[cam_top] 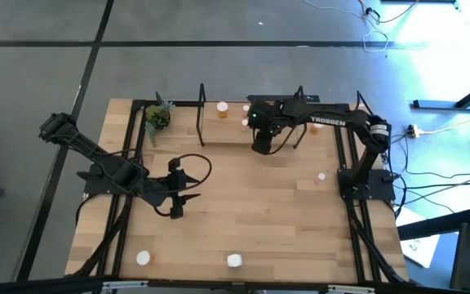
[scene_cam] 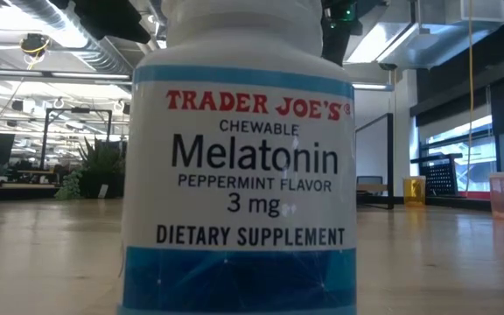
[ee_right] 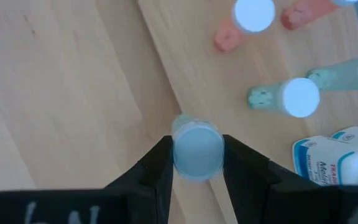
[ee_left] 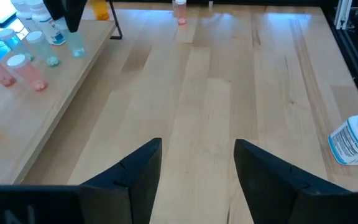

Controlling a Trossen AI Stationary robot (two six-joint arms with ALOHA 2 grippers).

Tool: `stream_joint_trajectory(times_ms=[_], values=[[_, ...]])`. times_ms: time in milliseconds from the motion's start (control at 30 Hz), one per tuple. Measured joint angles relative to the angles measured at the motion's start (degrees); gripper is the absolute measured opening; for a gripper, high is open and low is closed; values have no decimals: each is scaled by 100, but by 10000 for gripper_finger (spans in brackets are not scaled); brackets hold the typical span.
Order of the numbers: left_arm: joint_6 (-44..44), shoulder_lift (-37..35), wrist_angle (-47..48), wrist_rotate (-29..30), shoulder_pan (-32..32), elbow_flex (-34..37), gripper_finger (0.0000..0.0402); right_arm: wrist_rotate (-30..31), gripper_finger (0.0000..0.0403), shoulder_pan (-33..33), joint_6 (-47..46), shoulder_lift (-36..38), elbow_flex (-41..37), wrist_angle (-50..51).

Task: Pick and place medicine bottles onto shelf by color
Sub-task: Put the green pill bottle on the shelf aligned with the green bottles

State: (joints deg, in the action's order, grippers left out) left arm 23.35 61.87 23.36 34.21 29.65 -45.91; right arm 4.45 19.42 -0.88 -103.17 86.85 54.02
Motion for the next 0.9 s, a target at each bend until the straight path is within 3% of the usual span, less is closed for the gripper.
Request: stream_joint_trajectory(times_ms=[900], values=[[-138,0,-8,253,-121,0,195,48,120,299,116,-378,-9,-210]])
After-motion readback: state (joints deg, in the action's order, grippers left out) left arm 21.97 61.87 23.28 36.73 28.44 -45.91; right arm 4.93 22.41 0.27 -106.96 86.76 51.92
